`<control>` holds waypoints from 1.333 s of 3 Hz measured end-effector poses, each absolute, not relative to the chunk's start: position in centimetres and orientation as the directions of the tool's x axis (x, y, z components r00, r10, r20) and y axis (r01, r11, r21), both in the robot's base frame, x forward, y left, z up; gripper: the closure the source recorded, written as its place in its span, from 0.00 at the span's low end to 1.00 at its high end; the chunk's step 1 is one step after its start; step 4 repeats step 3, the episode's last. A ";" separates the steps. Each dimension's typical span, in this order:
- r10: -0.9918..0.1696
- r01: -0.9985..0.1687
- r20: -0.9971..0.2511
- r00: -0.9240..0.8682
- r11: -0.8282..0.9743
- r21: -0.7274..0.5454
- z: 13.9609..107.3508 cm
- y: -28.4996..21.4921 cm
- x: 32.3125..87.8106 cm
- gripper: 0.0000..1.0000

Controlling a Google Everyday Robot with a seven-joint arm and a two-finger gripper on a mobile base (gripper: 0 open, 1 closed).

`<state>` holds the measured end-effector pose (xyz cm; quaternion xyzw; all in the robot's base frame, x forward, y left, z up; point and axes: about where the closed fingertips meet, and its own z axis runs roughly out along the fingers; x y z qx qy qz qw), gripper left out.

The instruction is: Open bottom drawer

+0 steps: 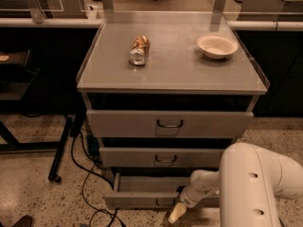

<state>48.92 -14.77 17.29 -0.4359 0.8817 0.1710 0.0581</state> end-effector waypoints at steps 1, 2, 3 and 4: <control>-0.732 -0.759 -0.218 -0.645 0.582 0.290 17.0 -15.6 46.3 0.00; -0.725 -0.734 -0.193 -0.661 0.573 0.365 17.3 -16.1 41.7 0.00; -0.725 -0.734 -0.193 -0.661 0.573 0.365 17.3 -16.1 41.7 0.00; -0.725 -0.734 -0.193 -0.661 0.573 0.365 17.3 -16.1 41.7 0.00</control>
Offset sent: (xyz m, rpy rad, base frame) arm -0.1705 -0.0358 0.0013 0.0810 0.2724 -0.0438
